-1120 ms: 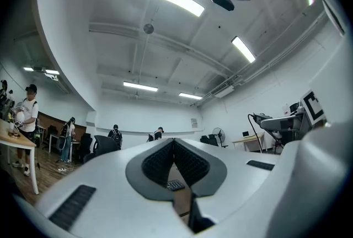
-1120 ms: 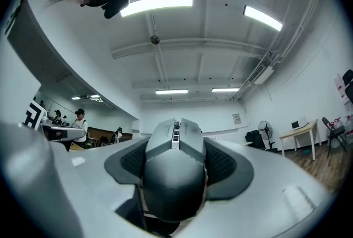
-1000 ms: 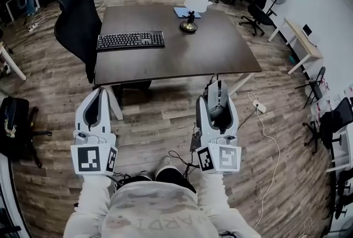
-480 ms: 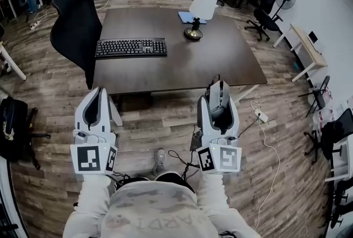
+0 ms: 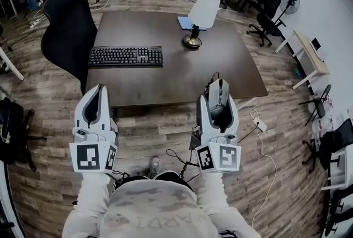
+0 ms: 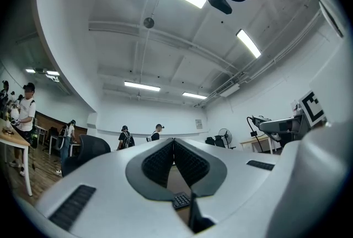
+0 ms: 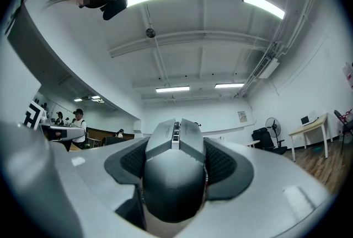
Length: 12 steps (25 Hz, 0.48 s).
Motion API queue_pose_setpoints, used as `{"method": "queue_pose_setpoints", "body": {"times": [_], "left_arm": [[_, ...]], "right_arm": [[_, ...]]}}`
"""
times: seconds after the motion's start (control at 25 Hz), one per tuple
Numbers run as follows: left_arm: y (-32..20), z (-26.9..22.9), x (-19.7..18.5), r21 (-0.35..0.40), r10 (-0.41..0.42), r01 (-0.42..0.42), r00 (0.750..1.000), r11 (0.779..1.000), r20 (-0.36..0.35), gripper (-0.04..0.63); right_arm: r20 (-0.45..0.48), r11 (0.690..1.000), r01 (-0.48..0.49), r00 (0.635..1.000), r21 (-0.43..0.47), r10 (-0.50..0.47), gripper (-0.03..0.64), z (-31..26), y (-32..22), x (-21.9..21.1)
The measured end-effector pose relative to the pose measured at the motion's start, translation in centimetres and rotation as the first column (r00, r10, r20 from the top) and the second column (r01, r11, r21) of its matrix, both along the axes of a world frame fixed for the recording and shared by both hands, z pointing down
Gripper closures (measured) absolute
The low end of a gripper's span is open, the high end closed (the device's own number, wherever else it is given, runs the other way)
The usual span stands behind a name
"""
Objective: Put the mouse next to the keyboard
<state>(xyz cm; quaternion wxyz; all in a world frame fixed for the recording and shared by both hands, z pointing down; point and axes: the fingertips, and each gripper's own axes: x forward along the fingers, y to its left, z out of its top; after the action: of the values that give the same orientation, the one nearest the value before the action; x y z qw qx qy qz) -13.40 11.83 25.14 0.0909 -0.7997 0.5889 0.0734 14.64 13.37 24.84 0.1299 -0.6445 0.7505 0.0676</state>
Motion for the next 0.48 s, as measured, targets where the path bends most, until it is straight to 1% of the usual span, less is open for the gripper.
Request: {"method": "queue_pose_setpoints", "body": {"times": [0.08,0.48], "left_arm": [[-1.1,0.0,0.7,0.000,-0.005,0.005,1.000,1.000,0.002,0.588],[-6.3,0.2,3.3,0.006,-0.054,0.054,0.999,0.999,0.006,0.588]], "right_arm": [[0.015,1.000,0.012,1.000,-0.001,-0.012,0.308,0.7,-1.3,0.8],[0.005,0.998,0.067,0.998,0.007,-0.067,0.308,1.1,-7.8,3.1]]}}
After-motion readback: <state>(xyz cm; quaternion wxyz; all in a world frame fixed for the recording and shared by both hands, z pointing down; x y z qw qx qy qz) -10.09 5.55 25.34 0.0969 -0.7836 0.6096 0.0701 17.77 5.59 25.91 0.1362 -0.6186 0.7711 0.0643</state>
